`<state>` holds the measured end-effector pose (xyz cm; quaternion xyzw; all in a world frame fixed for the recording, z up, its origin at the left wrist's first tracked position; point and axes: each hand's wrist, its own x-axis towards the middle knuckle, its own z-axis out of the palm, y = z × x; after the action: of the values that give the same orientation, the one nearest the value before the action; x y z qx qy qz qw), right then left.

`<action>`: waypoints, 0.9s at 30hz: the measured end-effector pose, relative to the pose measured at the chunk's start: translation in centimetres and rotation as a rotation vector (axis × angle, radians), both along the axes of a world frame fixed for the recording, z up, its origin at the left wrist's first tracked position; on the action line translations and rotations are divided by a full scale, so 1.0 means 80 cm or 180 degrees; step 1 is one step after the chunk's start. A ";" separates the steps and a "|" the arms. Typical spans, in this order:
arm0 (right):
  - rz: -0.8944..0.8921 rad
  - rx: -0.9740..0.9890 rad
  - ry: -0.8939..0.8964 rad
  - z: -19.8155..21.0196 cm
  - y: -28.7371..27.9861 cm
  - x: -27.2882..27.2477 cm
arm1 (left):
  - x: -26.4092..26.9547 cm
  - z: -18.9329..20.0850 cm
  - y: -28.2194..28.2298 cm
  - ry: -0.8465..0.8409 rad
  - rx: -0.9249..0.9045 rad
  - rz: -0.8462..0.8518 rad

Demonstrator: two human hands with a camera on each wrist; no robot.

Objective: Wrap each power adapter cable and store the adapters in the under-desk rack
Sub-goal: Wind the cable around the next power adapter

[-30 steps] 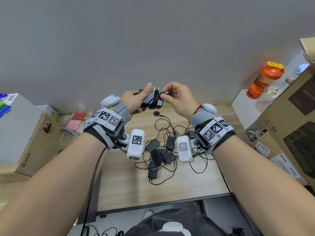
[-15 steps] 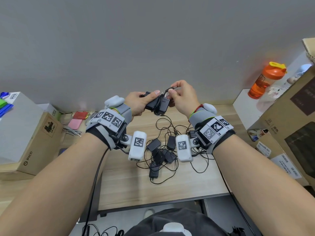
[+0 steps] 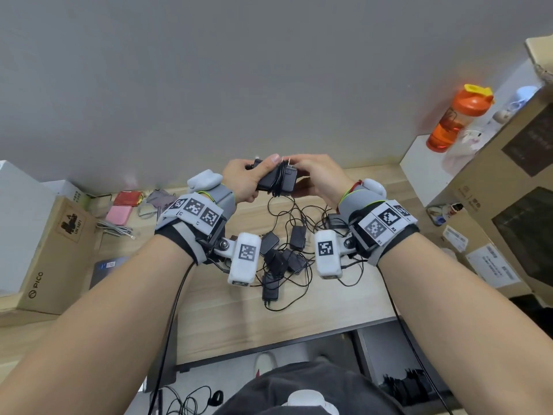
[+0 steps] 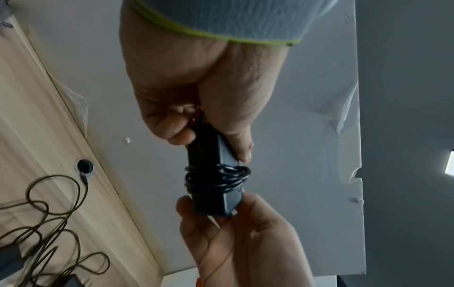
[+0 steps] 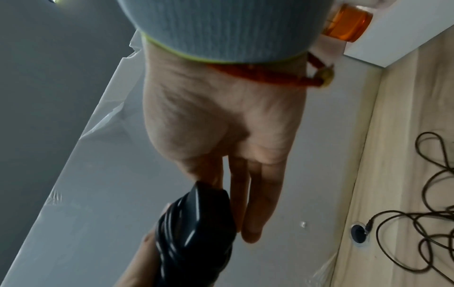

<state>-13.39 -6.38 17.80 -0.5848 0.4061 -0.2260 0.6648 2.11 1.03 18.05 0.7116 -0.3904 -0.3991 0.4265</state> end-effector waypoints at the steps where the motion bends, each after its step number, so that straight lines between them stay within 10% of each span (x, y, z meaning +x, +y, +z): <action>1: -0.0061 0.0211 -0.0097 -0.001 0.006 -0.002 | -0.004 -0.003 -0.001 0.0020 0.0017 0.0020; 27: -0.1217 0.0608 0.0333 -0.140 0.052 -0.224 | -0.213 -0.115 -0.006 0.0748 0.0746 -0.0955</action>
<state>-31.32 -2.19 6.57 -0.4424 0.5631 -0.2778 0.6403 -14.92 0.54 8.86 0.6389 -0.3904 -0.5809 0.3193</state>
